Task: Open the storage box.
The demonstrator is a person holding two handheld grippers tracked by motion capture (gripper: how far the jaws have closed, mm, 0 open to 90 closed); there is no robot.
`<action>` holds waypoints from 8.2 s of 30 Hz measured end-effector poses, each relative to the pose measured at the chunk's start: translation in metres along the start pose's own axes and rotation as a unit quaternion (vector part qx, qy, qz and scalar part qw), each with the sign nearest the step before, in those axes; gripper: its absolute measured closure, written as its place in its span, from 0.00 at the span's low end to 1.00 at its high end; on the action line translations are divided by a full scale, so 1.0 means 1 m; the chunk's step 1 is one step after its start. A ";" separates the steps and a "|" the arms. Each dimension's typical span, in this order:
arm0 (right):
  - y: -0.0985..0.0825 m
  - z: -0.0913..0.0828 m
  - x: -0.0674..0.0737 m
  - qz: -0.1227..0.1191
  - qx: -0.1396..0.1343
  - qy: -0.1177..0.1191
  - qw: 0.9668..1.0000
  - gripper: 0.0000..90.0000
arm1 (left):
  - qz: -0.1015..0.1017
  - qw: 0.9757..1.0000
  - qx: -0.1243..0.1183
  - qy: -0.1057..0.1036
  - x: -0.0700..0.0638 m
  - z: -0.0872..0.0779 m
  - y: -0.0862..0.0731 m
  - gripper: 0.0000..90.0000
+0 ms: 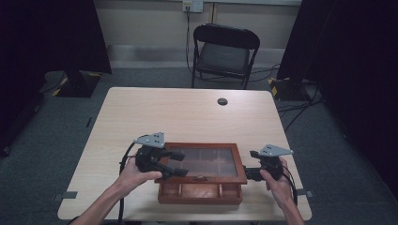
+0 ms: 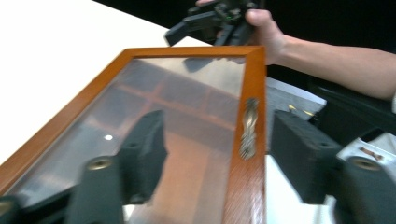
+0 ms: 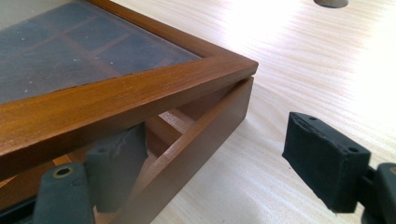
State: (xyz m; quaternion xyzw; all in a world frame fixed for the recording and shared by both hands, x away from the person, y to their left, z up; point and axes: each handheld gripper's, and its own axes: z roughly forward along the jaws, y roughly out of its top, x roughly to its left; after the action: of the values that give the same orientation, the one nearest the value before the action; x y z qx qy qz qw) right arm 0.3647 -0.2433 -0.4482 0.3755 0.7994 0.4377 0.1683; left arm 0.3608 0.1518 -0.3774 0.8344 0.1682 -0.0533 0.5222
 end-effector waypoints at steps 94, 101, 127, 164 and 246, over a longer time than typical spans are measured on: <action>0.062 0.021 0.008 0.005 -0.066 0.072 0.995 0.51 | -0.030 0.984 -0.095 0.146 0.065 -0.035 -0.019 0.53; 0.061 0.024 0.005 0.022 -0.073 0.060 0.995 0.43 | -0.035 0.985 -0.094 0.143 0.071 -0.032 -0.018 0.54; 0.063 0.041 -0.014 0.044 -0.075 0.038 0.995 0.51 | -0.057 0.983 -0.081 0.154 0.096 -0.018 -0.025 0.64; 0.055 0.059 -0.019 0.056 -0.060 0.031 0.996 0.54 | -0.080 0.981 -0.064 0.165 0.115 -0.010 -0.036 0.66; 0.051 0.083 -0.025 0.086 -0.031 -0.007 0.996 0.50 | -0.159 0.964 -0.063 0.201 0.141 0.004 -0.045 0.67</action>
State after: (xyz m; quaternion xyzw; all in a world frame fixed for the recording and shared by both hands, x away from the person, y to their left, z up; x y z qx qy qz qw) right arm 0.4535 -0.1973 -0.4539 0.4399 0.7493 0.4726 0.1471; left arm 0.4781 0.1979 -0.4553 0.7558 0.4036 0.0440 0.5137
